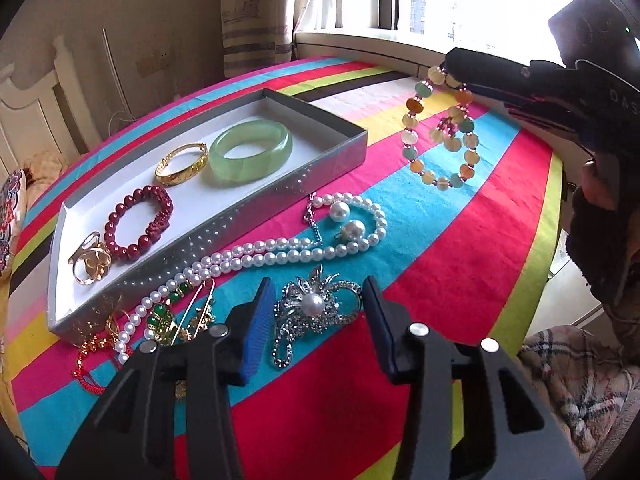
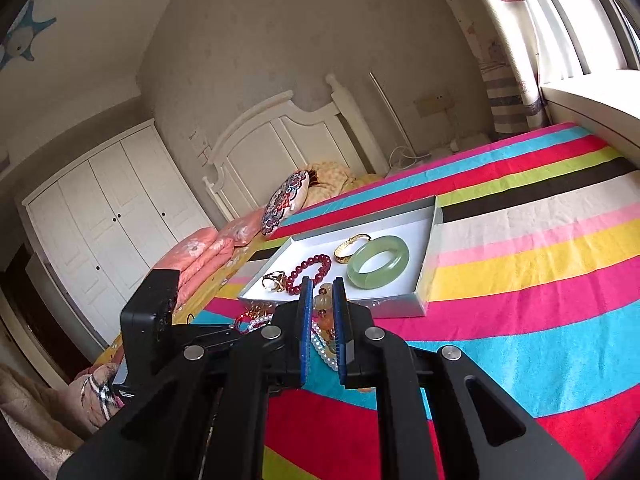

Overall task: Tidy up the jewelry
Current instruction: 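Raise the bead necklace with the right tool while the left tool grasps the silver pearl brooch, then carry the bead necklace into the tray with the right tool while the left tool releases the brooch there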

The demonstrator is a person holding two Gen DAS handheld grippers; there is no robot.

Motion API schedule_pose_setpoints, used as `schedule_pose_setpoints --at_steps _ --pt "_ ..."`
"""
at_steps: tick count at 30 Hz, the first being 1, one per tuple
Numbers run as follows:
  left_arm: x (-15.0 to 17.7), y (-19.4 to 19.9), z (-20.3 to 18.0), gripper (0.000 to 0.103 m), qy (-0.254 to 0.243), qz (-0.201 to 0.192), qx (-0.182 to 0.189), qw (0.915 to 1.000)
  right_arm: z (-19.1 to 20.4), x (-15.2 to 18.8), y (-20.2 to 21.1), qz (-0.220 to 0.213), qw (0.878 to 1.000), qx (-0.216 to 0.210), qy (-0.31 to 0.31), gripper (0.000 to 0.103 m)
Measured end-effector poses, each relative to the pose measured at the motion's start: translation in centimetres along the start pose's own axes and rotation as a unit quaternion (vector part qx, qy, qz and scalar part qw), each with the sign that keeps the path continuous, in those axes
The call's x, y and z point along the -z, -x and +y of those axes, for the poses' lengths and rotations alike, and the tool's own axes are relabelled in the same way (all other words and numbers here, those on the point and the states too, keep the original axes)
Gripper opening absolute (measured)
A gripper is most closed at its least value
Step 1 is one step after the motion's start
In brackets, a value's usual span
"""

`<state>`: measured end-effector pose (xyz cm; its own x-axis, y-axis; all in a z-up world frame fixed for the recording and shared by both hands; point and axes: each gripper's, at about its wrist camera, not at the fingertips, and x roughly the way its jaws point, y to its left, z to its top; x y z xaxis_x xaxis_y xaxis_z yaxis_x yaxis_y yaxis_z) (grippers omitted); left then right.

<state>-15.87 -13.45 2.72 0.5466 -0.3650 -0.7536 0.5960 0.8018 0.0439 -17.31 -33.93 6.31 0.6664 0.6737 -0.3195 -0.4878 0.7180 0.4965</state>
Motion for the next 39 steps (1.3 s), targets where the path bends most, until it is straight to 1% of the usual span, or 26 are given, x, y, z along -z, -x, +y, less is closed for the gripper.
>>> schedule_pose_setpoints --at_steps 8,14,18,21,25,28,32,36,39 --pt "-0.9 2.5 0.6 0.045 0.002 -0.028 -0.017 0.9995 1.7 -1.4 -0.4 -0.004 1.0 0.0 0.027 0.01" --pt "-2.0 4.1 2.5 0.045 0.012 -0.046 -0.035 0.9982 3.3 -2.9 -1.7 -0.002 0.999 -0.001 0.052 0.01" --pt "-3.2 4.8 4.2 0.045 0.013 -0.053 -0.049 0.9973 3.8 -4.0 -3.5 0.009 0.998 0.001 0.067 0.01" --pt "-4.0 4.7 5.8 0.045 0.014 -0.052 -0.062 0.9966 4.2 -4.6 -5.6 0.023 0.997 0.003 0.074 0.01" --pt "-5.1 4.3 9.0 0.045 0.034 -0.05 -0.07 0.9957 4.6 -5.1 -8.5 0.043 0.996 0.004 0.076 0.01" --pt "-5.8 3.7 11.4 0.045 0.05 -0.045 -0.081 0.9945 4.9 -5.1 -11.4 0.065 0.995 0.01 0.079 0.01" --pt "-6.7 2.4 14.6 0.045 0.069 -0.032 -0.088 0.9932 5.1 -4.8 -14.2 0.082 0.993 0.012 0.079 0.01" --pt "-6.9 0.3 17.5 0.045 0.09 -0.011 -0.093 0.9915 5.6 -4.5 -16.3 0.095 0.993 0.003 0.072 0.01" --pt "-6.9 -0.9 19.2 0.045 0.107 0.001 -0.093 0.9899 6.1 -4.3 -17.3 0.104 0.993 -0.017 0.062 0.01"
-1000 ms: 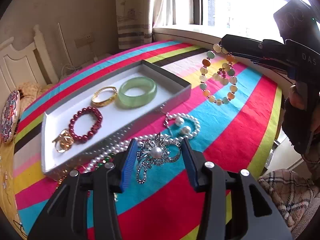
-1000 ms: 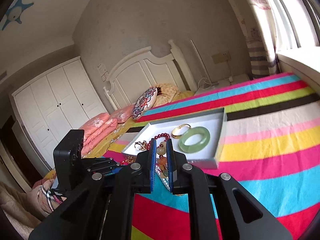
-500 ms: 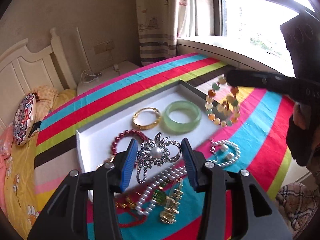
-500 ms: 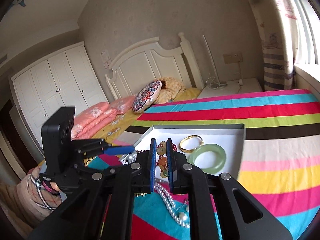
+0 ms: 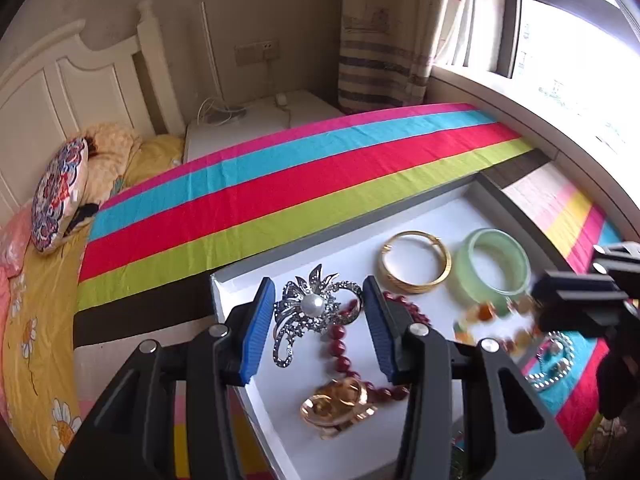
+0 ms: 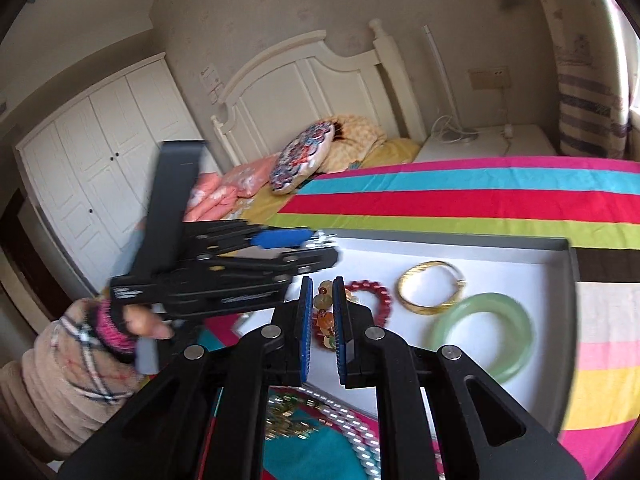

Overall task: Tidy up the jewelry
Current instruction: 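Carry the bead necklace into the tray with the right tool while the left tool releases the brooch there, then withdraw both tools from the tray toward the remaining jewelry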

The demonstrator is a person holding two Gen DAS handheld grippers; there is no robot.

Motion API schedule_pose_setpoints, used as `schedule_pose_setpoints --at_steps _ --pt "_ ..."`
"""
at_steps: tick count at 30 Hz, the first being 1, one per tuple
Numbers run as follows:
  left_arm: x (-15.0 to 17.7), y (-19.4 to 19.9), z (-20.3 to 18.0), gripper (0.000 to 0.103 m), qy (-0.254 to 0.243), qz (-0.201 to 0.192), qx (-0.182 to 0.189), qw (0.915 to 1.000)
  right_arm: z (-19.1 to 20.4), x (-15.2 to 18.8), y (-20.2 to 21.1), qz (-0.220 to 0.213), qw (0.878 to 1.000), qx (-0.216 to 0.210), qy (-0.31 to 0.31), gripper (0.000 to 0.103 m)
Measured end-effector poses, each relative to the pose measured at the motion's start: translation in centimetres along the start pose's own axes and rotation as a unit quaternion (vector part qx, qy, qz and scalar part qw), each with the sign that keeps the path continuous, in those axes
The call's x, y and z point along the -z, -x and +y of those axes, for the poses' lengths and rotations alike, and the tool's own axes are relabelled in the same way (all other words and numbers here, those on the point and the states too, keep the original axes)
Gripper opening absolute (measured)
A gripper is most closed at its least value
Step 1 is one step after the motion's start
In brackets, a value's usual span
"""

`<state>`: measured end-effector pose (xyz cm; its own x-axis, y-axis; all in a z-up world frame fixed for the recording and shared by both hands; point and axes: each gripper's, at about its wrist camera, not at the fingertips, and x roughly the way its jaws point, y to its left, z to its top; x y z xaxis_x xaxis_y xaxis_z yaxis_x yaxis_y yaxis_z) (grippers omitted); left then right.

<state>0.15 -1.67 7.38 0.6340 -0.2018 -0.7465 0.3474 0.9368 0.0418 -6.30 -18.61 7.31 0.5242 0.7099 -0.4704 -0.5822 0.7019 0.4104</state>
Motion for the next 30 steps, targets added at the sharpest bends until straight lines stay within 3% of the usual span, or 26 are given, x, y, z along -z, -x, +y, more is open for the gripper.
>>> schedule_pose_setpoints --at_steps 4,9,11,12,13,14,15,23,30 --pt "-0.6 -1.7 1.3 0.045 0.015 0.014 -0.008 0.9998 -1.2 0.0 -0.8 0.01 0.999 -0.019 -0.039 0.01" --pt "-1.1 -3.9 2.2 0.045 0.031 0.035 -0.019 0.9987 -3.4 1.3 -1.7 0.043 0.995 0.076 -0.043 0.012" --pt "-1.2 -4.6 2.5 0.045 0.039 0.042 -0.019 0.9982 -3.6 1.7 -1.7 0.05 0.994 0.095 -0.032 0.014" --pt "-1.2 -4.7 2.5 0.045 0.042 0.042 -0.017 0.9981 -3.6 1.9 -1.6 0.052 0.994 0.097 -0.03 0.017" --pt "-1.3 -4.8 2.5 0.047 0.043 0.044 -0.017 0.998 -3.6 2.1 -1.3 0.051 0.993 0.1 -0.027 0.026" --pt "-1.3 -4.8 2.5 0.052 0.043 0.043 -0.02 0.9979 -3.6 2.1 -1.1 0.048 0.993 0.1 -0.026 0.036" --pt "-1.4 -4.6 2.5 0.056 0.043 0.04 -0.022 0.998 -3.5 2.1 -0.7 0.043 0.994 0.098 -0.024 0.037" --pt "-1.4 -2.0 1.6 0.08 0.028 0.015 -0.051 0.9982 -3.2 1.4 1.2 0.026 0.993 0.111 -0.013 0.038" --pt "0.2 5.0 -0.6 0.099 0.021 -0.076 -0.112 0.9906 -4.4 2.9 4.7 0.028 0.988 0.151 -0.008 0.038"
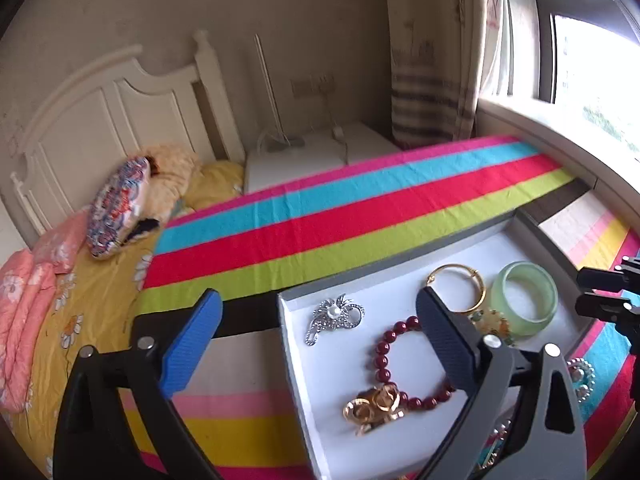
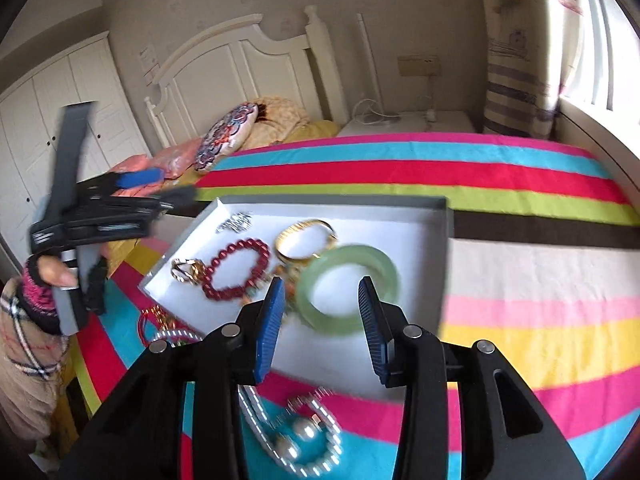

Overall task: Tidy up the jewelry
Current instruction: 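Withdraw both tools from the tray toward the remaining jewelry, then grasp the long gold pin brooch with the right tool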

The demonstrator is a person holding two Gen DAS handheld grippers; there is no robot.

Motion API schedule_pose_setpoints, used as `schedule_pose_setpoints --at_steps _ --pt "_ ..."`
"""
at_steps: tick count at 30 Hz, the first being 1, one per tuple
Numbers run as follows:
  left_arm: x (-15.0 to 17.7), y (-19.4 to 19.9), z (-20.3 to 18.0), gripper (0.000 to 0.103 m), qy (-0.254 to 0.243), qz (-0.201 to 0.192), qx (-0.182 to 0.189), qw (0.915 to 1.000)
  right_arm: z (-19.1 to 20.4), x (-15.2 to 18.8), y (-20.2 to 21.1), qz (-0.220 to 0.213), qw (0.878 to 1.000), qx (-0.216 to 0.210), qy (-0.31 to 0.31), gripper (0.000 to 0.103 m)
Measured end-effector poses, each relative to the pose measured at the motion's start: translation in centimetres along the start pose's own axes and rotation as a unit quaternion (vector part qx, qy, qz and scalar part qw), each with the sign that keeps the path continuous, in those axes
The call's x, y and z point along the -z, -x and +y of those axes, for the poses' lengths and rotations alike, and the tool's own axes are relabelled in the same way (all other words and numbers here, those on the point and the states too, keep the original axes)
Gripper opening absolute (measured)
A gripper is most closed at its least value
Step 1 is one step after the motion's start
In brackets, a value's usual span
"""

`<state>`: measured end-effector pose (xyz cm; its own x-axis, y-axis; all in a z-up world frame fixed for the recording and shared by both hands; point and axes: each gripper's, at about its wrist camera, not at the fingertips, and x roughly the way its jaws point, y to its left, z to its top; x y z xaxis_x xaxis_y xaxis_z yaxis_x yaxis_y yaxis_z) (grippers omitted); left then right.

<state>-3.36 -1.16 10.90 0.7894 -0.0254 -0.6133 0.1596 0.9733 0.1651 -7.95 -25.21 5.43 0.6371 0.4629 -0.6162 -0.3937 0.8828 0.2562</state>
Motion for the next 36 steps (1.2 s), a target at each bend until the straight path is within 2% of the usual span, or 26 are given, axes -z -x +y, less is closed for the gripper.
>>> schedule_pose_setpoints --at_steps 2,5,11,14,18,21,24,27,30,33,34,36 --pt "0.9 2.3 0.2 0.101 0.014 -0.019 -0.004 0.9997 -0.8 0.6 0.8 0.001 1.0 0.008 -0.008 0.038" --pt "2.7 4.6 0.5 0.101 0.03 -0.026 -0.008 0.9992 -2.0 1.9 2.0 0.003 1.0 0.021 -0.013 0.038" --pt "8.5 7.3 0.9 0.101 0.036 -0.011 -0.027 0.9989 -2.1 4.8 3.6 0.011 0.999 0.031 -0.007 0.038" --pt "11.0 7.8 1.1 0.101 0.043 0.001 -0.02 0.9989 -1.2 5.4 4.0 0.012 0.999 0.03 0.002 0.038" --pt "13.0 7.9 1.2 0.101 0.055 0.004 -0.007 0.9984 1.1 5.6 3.7 0.014 0.999 0.025 0.032 0.038" --pt "13.8 7.5 0.7 0.101 0.041 0.007 -0.012 0.9991 3.7 5.7 2.8 0.03 0.997 0.004 0.066 0.038" --pt "14.0 6.6 0.5 0.101 0.033 0.012 -0.019 0.9992 6.9 5.9 1.5 0.057 0.994 -0.033 0.086 0.038" --pt "14.0 6.5 1.3 0.101 0.052 0.009 -0.012 0.9985 9.9 6.3 -0.5 0.097 0.99 -0.05 0.093 0.038" --pt "13.9 7.0 2.6 0.101 0.076 -0.004 -0.012 0.997 12.6 6.1 -2.3 0.106 0.989 -0.021 0.097 0.038" --pt "14.0 6.9 3.6 0.101 0.091 -0.005 -0.008 0.9958 15.1 5.7 -3.7 0.088 0.988 0.034 0.124 0.05" --pt "14.1 6.9 3.7 0.101 0.095 -0.004 -0.004 0.9955 15.9 5.7 -4.2 0.085 0.986 0.041 0.134 0.054" --pt "14.3 6.7 4.0 0.101 0.103 0.001 0.008 0.9946 17.1 5.8 -5.2 0.08 0.981 0.077 0.161 0.054"
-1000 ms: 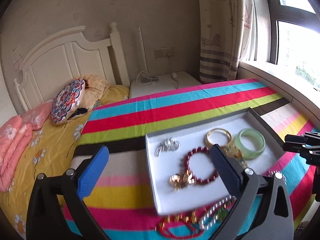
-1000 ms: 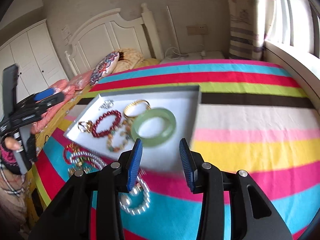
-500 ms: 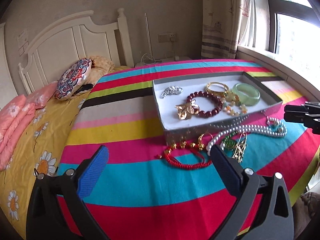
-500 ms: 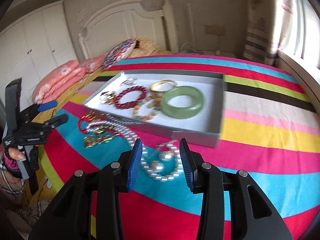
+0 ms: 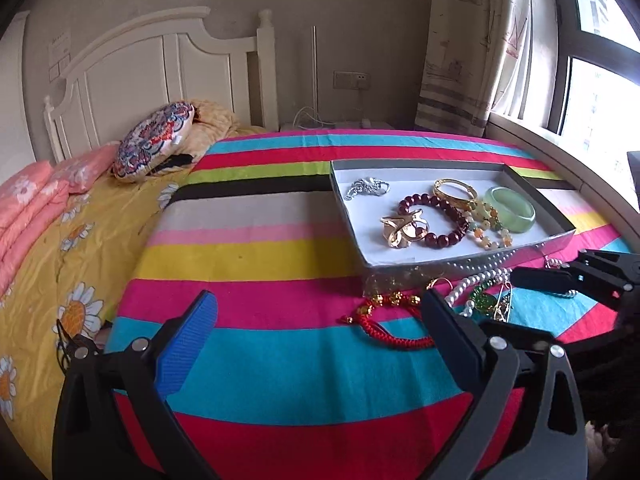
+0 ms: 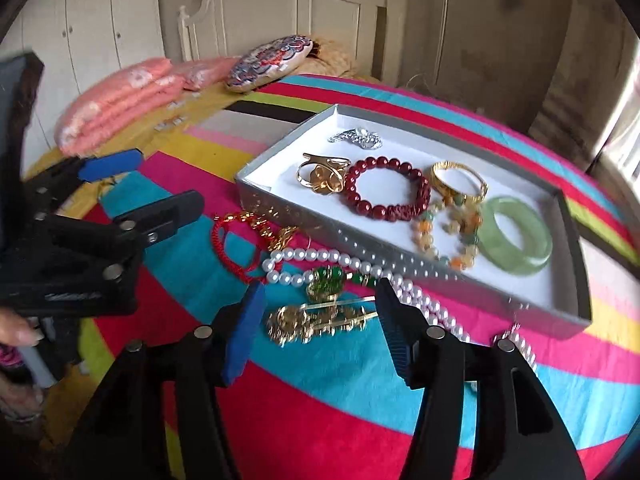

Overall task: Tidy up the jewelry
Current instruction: 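Grasp the long gold pin brooch with the right tool, then lift the gold pin brooch with the right tool while the left tool grasps the red string bracelet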

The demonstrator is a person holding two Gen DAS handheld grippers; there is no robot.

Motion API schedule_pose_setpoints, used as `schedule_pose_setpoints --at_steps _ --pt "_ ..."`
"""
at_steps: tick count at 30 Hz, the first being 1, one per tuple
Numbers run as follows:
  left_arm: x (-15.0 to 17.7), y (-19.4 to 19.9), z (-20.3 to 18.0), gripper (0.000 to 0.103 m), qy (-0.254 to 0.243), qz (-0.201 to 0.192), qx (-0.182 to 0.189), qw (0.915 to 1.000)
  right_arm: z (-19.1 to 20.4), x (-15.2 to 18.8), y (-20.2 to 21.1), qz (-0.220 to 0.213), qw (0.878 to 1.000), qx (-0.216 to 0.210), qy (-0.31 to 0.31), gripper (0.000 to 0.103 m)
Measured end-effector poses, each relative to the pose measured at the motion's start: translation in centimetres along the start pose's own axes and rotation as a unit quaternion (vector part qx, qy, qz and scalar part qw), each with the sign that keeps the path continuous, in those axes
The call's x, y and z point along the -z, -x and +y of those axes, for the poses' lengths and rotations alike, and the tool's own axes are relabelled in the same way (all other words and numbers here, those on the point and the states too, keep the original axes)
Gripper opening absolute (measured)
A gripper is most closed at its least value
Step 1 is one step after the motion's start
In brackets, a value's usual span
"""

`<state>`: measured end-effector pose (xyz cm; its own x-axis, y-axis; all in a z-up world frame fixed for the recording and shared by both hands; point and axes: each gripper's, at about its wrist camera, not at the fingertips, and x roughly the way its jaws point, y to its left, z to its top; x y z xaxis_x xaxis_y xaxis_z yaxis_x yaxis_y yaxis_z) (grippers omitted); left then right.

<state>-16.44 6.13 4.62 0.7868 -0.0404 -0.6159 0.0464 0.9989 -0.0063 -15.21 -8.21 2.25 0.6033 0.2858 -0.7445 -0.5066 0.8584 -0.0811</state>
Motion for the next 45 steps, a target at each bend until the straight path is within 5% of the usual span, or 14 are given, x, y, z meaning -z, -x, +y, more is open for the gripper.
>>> schedule_pose_setpoints --at_steps 7,16,20,26,33,35,39,45 --pt "0.2 -0.8 0.4 0.101 0.011 0.022 0.024 0.9994 -1.3 1.2 0.4 0.009 0.998 0.048 0.031 0.054" --pt "0.4 -1.1 -0.7 0.101 -0.017 0.032 0.026 0.999 -5.0 4.4 2.0 0.017 0.999 -0.016 -0.026 0.053" --pt "0.6 -1.3 -1.9 0.101 -0.048 0.043 0.003 0.9979 -4.7 4.0 1.7 0.024 0.999 -0.01 -0.027 0.053" --pt "0.6 -1.9 -1.6 0.1 -0.036 0.069 0.01 0.9969 -5.1 4.4 2.1 0.022 0.999 -0.013 -0.026 0.017" --pt "0.3 -3.1 -1.6 0.098 -0.023 0.104 0.018 0.9942 -5.0 5.3 2.8 0.015 1.0 -0.019 -0.01 0.016" --pt "0.1 -3.8 -1.8 0.085 -0.022 0.118 0.023 0.9925 -5.0 5.4 2.8 0.014 1.0 -0.019 -0.01 0.016" --pt "-0.6 -4.8 -2.5 0.077 -0.029 0.123 0.005 0.992 -5.1 5.4 2.8 0.013 1.0 -0.023 -0.012 0.017" --pt "-0.2 -4.2 -4.5 0.011 -0.069 0.126 0.037 0.9889 -5.2 5.5 2.9 0.008 0.999 -0.028 -0.017 0.017"
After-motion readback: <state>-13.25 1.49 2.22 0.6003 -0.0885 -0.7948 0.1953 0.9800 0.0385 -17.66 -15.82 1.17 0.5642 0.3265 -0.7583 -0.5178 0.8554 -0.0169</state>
